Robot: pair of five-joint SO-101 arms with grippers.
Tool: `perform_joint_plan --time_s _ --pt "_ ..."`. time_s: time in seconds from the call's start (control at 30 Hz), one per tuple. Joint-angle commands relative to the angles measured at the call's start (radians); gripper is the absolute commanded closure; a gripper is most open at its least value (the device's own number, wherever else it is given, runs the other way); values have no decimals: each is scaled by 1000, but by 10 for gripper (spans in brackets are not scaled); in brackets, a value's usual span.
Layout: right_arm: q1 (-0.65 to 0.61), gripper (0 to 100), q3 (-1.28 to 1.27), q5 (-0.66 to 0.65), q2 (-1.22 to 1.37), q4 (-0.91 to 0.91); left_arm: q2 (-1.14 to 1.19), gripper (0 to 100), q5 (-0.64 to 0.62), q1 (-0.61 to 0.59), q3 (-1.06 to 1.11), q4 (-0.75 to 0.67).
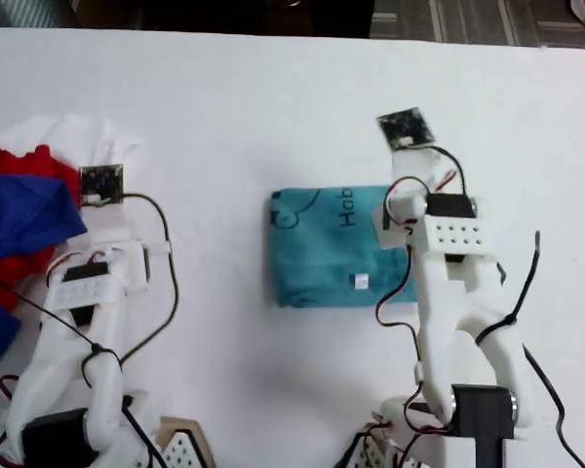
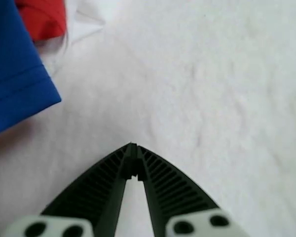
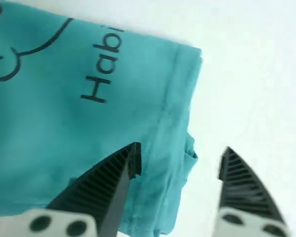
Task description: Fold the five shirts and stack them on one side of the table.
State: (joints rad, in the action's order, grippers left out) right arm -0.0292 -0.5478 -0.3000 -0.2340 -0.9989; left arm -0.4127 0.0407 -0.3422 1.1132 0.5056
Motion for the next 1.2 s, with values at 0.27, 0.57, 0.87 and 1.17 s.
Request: perform_joint_plan --time_s 0.27,0.57,0.87,1.17 --pt "22 659 43 18 110 19 0 974 -3 12 -16 -18" --pt "22 659 69 18 335 70 0 974 -3 12 -16 -18" --pt "21 659 259 18 550 -117 0 974 -3 12 -16 -18" --pt "19 979 407 11 697 -254 0 974 -3 12 -16 -18"
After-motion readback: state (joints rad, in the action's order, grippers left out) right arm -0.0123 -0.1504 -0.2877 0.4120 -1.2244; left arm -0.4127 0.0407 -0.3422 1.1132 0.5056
